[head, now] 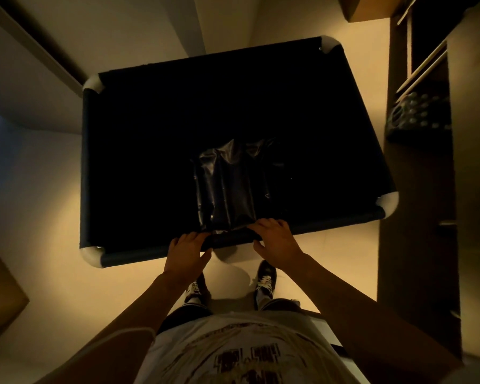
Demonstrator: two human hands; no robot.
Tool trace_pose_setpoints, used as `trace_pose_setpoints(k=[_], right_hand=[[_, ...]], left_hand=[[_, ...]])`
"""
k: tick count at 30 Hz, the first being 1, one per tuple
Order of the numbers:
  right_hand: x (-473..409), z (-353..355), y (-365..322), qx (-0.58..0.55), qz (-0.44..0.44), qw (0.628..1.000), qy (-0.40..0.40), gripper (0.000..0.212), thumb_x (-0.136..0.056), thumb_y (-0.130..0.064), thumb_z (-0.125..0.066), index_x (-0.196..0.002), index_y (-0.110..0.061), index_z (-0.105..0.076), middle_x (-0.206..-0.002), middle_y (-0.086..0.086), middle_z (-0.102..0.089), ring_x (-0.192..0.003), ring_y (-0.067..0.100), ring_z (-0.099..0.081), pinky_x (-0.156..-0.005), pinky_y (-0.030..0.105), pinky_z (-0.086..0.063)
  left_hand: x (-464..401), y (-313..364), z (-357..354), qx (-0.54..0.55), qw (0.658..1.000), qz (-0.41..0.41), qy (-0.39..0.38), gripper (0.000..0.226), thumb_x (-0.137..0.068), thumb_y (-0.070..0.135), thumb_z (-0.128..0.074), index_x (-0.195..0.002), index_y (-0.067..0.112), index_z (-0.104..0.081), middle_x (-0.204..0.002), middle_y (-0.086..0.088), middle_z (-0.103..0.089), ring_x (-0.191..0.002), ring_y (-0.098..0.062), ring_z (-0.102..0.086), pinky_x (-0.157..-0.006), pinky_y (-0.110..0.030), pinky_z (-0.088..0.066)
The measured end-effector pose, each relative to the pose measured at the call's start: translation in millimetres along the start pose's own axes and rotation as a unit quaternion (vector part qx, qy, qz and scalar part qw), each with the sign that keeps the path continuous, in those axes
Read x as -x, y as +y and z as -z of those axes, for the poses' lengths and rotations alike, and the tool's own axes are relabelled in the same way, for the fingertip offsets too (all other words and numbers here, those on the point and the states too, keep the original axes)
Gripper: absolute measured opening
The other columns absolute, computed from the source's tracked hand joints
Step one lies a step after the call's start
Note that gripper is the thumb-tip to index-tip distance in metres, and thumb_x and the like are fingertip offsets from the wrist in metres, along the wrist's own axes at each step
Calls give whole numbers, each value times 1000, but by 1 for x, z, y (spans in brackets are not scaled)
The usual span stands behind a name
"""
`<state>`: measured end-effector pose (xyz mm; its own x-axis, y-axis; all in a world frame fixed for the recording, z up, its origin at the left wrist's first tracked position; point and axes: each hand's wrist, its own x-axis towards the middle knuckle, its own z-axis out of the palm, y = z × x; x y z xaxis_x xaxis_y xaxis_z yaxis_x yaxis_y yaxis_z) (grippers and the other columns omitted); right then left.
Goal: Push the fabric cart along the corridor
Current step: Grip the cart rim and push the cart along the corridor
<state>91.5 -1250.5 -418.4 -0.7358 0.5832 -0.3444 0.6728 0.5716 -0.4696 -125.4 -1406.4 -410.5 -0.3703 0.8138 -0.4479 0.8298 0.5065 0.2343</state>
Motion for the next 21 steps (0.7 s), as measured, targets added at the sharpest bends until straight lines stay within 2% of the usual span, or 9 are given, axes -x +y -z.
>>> trace_pose_setpoints(k=[6, 11, 18, 21], right_hand=[[-4, -15, -33, 13, -32, 999, -3, 47, -95, -33, -54, -141, -30, -50, -136, -5, -56, -131, 18, -48, -118, 40, -23], [-8, -32, -79, 17, -54, 998, 17, 44, -95, -33, -54, -139, -30, -52, -134, -6, -57, -131, 18, -48, -119, 40, -22], [-15, -61, -142, 35, -90, 994, 46, 49, -91, -19, -57, -140, -27, -53, -138, -4, -57, -136, 19, -46, -123, 41, -18], [-13, -69, -162, 30, -118, 990, 67, 51, -92, -21, -56, -143, -26, -51, -143, -3, -54, -141, 19, -42, -126, 44, -16]], left_hand=[[-1, -32, 7, 20, 998, -54, -9, 48, -96, 46, -55, -140, 30, -50, -135, 3, -61, -123, -23, -57, -108, -42, -42], [3, -79, 14, -3, 997, -79, -24, 50, -97, 49, -51, -144, 31, -47, -139, 5, -59, -126, -21, -56, -108, -39, -43], [9, -154, 35, -38, 990, -137, -20, 45, -97, 47, -50, -139, 33, -51, -133, 6, -62, -126, -20, -55, -117, -45, -33], [11, -180, 40, -49, 987, -150, -21, 43, -97, 48, -50, -137, 31, -54, -132, 4, -64, -127, -21, -55, -121, -48, -27]])
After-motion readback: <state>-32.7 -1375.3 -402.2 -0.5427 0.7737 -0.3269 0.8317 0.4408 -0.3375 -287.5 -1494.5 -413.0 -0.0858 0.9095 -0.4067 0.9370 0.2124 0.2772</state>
